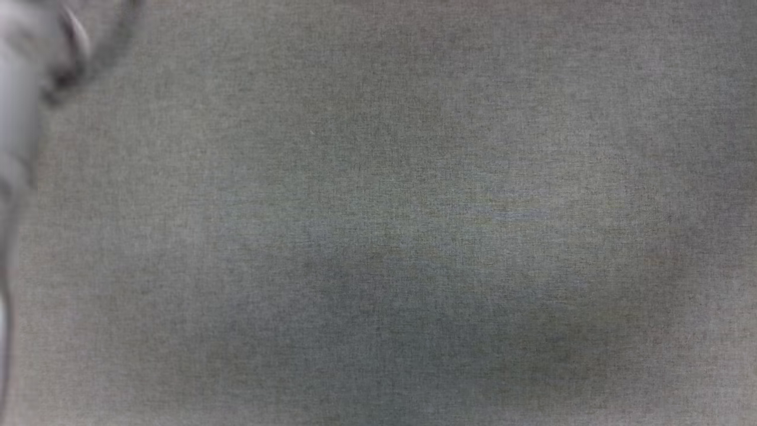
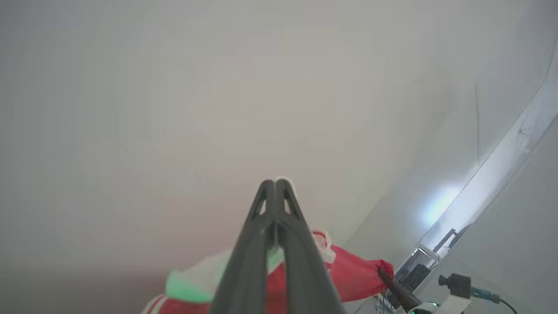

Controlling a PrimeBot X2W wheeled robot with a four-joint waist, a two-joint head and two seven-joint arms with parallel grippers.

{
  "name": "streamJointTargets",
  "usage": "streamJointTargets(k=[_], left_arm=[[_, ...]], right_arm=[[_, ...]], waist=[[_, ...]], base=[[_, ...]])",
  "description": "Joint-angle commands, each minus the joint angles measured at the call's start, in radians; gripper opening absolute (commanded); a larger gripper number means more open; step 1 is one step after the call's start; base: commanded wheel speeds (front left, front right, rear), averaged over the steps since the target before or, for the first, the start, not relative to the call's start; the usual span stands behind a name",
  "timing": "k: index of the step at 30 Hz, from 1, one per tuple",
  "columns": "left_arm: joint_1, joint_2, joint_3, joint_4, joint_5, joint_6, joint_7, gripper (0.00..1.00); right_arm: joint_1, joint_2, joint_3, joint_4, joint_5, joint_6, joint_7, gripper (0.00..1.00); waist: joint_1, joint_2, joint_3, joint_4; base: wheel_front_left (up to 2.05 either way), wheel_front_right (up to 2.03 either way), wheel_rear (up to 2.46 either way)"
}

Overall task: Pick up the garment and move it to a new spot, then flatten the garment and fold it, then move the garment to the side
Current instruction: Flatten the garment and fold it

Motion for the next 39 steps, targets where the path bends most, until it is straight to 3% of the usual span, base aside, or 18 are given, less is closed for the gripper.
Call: streamJointTargets(k=[1, 6, 11, 16, 20, 27, 39], left_arm=[[0.049, 0.005, -0.011, -0.032, -0.01, 0.001, 0.001, 0.0], [0.308, 0.05, -0.058, -0.19, -0.029, 0.001, -0.015, 0.0], [0.568, 0.089, -0.095, -0.353, -0.008, 0.001, -0.033, 0.0], [0.789, 0.123, -0.116, -0.498, 0.029, 0.001, -0.04, 0.0], [0.923, 0.142, -0.13, -0.586, 0.064, 0.001, -0.039, 0.0], [1.124, 0.195, -0.086, -0.713, 0.116, 0.001, -0.039, 0.0], [1.428, 0.26, 0.027, -0.906, 0.216, 0.001, -0.039, 0.0]], right_arm=[[0.043, -0.002, 0.027, -0.004, 0.019, -0.002, -0.007, 0.0], [0.248, -0.028, 0.143, -0.11, 0.144, -0.002, -0.002, 0.0], [0.525, -0.111, 0.225, -0.292, 0.261, -0.002, 0.047, 0.0], [0.803, -0.195, 0.184, -0.483, 0.364, -0.002, 0.105, 0.0], [1.013, -0.224, 0.099, -0.637, 0.384, -0.002, 0.151, 0.0], [1.344, -0.173, -0.133, -0.929, 0.36, -0.002, 0.3, 0.0], [1.722, 0.025, -0.43, -1.314, 0.285, -0.002, 0.494, 0.0]], waist=[[0.0, 0.0, -0.003, 0.002], [0.0, 0.0, -0.019, 0.001], [0.0, 0.0, -0.048, 0.006], [0.0, 0.0, -0.083, 0.012], [0.0, 0.0, -0.116, 0.015], [0.0, 0.0, -0.146, 0.006], [0.0, 0.0, -0.155, 0.007]], base=[[0.0, 0.0, 0.0], [0.0, 0.0, 0.0], [0.0, 0.0, 0.0], [0.0, 0.0, 0.0], [0.0, 0.0, 0.0], [0.0, 0.0, 0.0], [0.0, 0.0, 0.0]])
